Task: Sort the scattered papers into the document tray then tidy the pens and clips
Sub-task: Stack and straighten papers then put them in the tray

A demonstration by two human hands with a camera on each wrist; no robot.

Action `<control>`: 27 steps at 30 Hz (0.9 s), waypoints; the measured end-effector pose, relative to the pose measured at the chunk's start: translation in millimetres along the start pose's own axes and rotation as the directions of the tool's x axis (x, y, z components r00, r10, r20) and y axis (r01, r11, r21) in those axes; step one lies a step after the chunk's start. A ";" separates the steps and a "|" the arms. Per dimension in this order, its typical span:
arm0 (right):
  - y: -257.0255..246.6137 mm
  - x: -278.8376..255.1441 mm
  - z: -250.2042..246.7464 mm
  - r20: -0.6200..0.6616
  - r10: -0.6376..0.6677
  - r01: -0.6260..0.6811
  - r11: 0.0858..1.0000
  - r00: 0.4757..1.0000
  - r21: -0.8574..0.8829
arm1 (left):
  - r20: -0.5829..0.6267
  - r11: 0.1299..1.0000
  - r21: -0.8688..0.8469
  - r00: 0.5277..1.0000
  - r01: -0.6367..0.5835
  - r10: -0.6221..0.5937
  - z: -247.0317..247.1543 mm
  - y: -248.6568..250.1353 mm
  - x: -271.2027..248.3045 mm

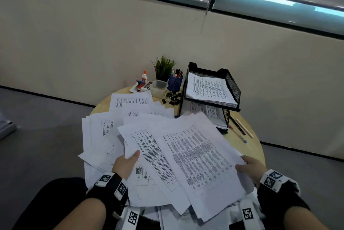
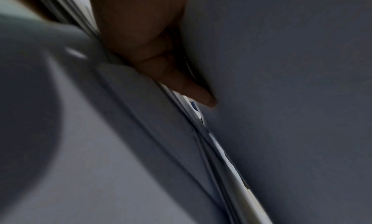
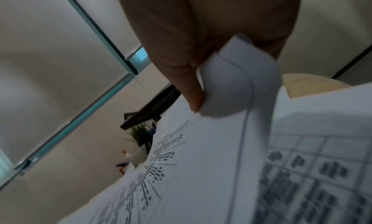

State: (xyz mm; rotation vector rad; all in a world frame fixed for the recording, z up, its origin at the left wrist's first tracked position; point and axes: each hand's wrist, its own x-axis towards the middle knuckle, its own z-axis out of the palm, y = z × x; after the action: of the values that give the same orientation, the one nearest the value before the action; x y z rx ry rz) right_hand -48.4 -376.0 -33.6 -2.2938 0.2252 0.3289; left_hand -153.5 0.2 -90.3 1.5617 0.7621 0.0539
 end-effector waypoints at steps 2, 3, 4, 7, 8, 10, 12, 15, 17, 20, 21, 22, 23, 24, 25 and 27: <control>3.7 6.2 14.6 0.044 0.015 -0.009 0.991 0.999 -0.134 | 0.000 0.999 0.040 1.000 0.001 -0.001 0.8 -0.5 -1.4; 4.1 8.0 22.5 0.052 0.019 -0.008 0.982 0.998 -0.190 | 0.006 0.999 0.044 1.000 -0.019 0.019 1.7 -0.5 -2.5; 4.6 10.9 29.8 0.058 0.014 -0.001 0.976 0.998 -0.219 | 0.020 0.998 0.046 0.999 -0.038 0.037 2.4 -0.2 -4.2; -11.7 7.9 41.8 0.093 -0.016 0.043 0.953 0.996 -0.299 | 0.099 0.998 0.033 0.994 -0.050 0.047 3.5 3.5 -10.7; -16.2 9.5 44.7 0.116 -0.020 0.056 0.945 0.993 -0.323 | 0.112 0.998 0.038 0.993 -0.054 0.050 3.7 3.6 -10.4; -26.7 8.9 51.4 0.181 -0.019 0.085 0.927 0.983 -0.365 | 0.107 0.998 0.032 0.993 -0.045 0.042 3.1 3.1 -8.5; -34.5 8.6 59.0 0.233 -0.029 0.123 0.909 0.972 -0.399 | 0.094 0.999 -0.006 0.994 -0.047 0.047 2.1 2.1 -6.8; -40.0 9.9 68.2 0.244 -0.029 0.126 0.911 0.969 -0.392 | 0.084 0.996 -0.058 0.993 -0.074 0.078 1.6 5.6 -9.3; -39.0 9.8 72.0 0.193 -0.028 0.098 0.926 0.981 -0.365 | 0.091 0.992 -0.078 0.990 -0.098 0.105 2.3 8.1 -11.5; -36.8 10.3 73.7 0.145 -0.001 0.043 0.956 0.989 -0.290 | 0.110 0.988 -0.117 0.988 -0.097 0.110 4.2 10.5 -14.1; -37.1 10.8 73.1 0.156 0.006 0.040 0.956 0.988 -0.289 | 0.117 0.986 -0.142 0.988 -0.082 0.099 4.0 11.6 -14.2; -37.8 11.8 71.5 0.170 0.010 0.041 0.954 0.985 -0.296 | 0.126 0.982 -0.175 0.988 -0.068 0.091 4.1 12.6 -12.8; -39.9 12.3 69.6 0.179 0.011 0.045 0.951 0.984 -0.305 | 0.141 0.979 -0.197 0.987 -0.054 0.083 3.6 14.5 -12.0; -40.2 14.1 68.5 0.169 0.009 0.042 0.955 0.986 -0.295 | 0.152 0.976 -0.213 0.985 -0.045 0.078 3.6 15.4 -10.2; -40.9 14.7 67.8 0.150 0.015 0.026 0.963 0.989 -0.267 | 0.164 0.976 -0.214 0.983 -0.042 0.078 3.7 16.1 -9.0; -40.7 15.2 68.2 0.139 0.028 -0.003 0.984 0.990 -0.178 | 0.187 0.978 -0.205 0.979 -0.039 0.079 5.1 15.3 -8.1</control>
State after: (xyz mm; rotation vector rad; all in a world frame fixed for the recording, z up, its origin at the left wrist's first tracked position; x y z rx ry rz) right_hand -34.4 -299.2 -54.5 -2.4326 0.1469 0.5365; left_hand -150.8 -7.3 -74.1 1.3743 0.5386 0.0206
